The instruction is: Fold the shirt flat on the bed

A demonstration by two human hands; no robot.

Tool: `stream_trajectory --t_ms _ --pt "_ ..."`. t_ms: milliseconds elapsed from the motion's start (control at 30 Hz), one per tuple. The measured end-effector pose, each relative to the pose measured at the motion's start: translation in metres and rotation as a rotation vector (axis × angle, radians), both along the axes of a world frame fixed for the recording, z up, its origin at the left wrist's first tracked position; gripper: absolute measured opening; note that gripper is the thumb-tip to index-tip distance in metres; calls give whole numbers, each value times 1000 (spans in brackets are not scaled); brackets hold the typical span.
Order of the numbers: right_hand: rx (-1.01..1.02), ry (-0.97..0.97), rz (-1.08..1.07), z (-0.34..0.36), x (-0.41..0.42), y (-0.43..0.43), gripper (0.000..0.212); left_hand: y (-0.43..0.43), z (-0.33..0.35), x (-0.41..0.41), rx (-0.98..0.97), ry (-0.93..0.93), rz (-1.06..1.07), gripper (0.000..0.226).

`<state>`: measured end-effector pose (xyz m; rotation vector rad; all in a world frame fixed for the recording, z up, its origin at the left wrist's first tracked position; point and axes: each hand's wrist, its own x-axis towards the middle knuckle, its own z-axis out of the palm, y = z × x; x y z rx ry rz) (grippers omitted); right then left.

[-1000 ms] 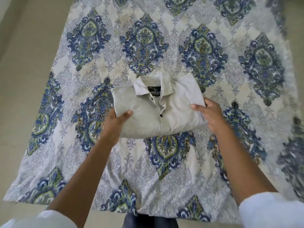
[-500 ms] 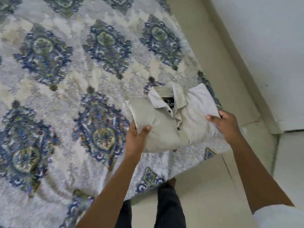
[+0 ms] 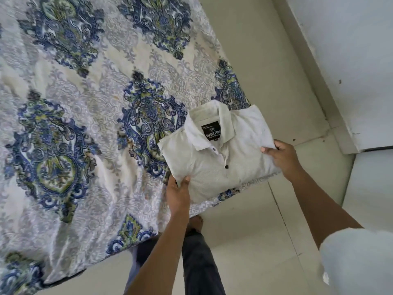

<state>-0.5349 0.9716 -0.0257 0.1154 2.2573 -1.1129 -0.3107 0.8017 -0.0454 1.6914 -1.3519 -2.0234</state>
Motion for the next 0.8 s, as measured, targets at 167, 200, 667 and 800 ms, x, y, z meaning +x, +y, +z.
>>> stream_trajectory --t_ms 167,200,667,800 --pt "135 -46 79 -24 -13 5 24 -2 -29 7 168 -65 -18 39" --pt "143 -75 92 -24 -17 5 18 -5 -31 8 190 -64 -36 38" --pt "421 -229 309 -8 -15 -2 61 -9 -22 22 178 -134 -418 84" --pt "580 -1 288 -5 5 -9 57 -1 -13 18 13 -298 -479 54"
